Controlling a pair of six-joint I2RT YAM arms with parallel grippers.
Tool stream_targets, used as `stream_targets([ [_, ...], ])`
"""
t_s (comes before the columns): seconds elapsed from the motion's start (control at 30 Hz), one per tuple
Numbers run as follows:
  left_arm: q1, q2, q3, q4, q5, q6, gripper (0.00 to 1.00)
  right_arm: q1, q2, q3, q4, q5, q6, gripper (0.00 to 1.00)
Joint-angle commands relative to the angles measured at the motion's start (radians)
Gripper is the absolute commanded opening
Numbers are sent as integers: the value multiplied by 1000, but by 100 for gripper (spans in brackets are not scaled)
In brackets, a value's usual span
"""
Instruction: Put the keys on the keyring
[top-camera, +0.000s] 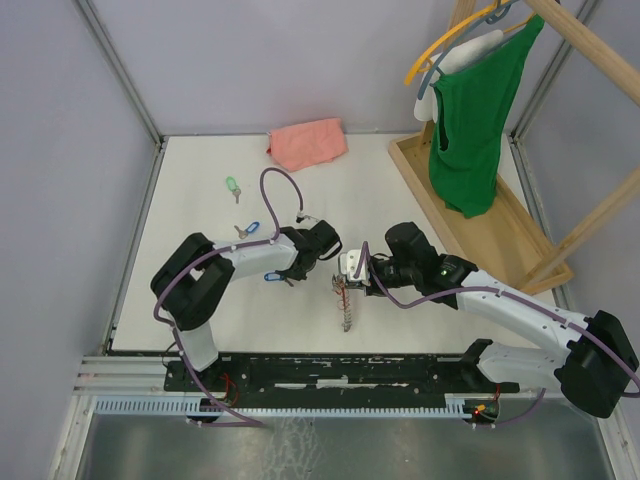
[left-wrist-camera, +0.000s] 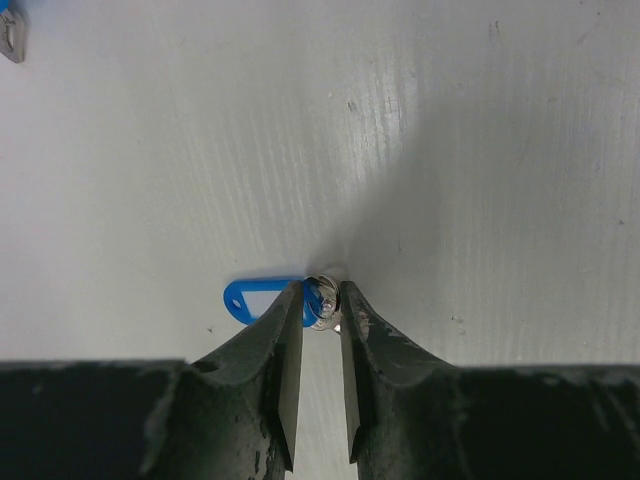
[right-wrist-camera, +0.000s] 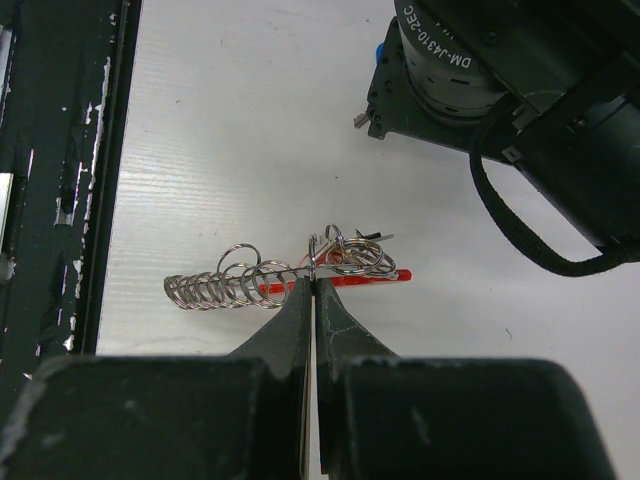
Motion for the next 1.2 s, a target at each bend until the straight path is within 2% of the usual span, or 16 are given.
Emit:
stream_targets([
  [0.0, -2, 8, 31, -6, -64, 22, 27, 4, -20, 51, 44, -22, -8, 1],
  [0.23, 0, -12, 25, -4, -95, 4, 19, 4, -23, 49, 44, -22, -8, 1],
  [0.77, 22, -13, 7, -1, -79, 0, 16, 4, -23, 50, 46, -27, -4, 1],
  [0.9, 24, -13, 6, 0, -76, 2, 11, 5, -21, 51, 46, -27, -4, 1],
  [1.03, 25, -25, 0, 3, -67, 1, 3, 4, -20, 51, 45, -28, -4, 1],
  [1.17, 25, -69, -28, 35, -68, 2, 3, 4, -19, 52, 44, -21, -5, 1],
])
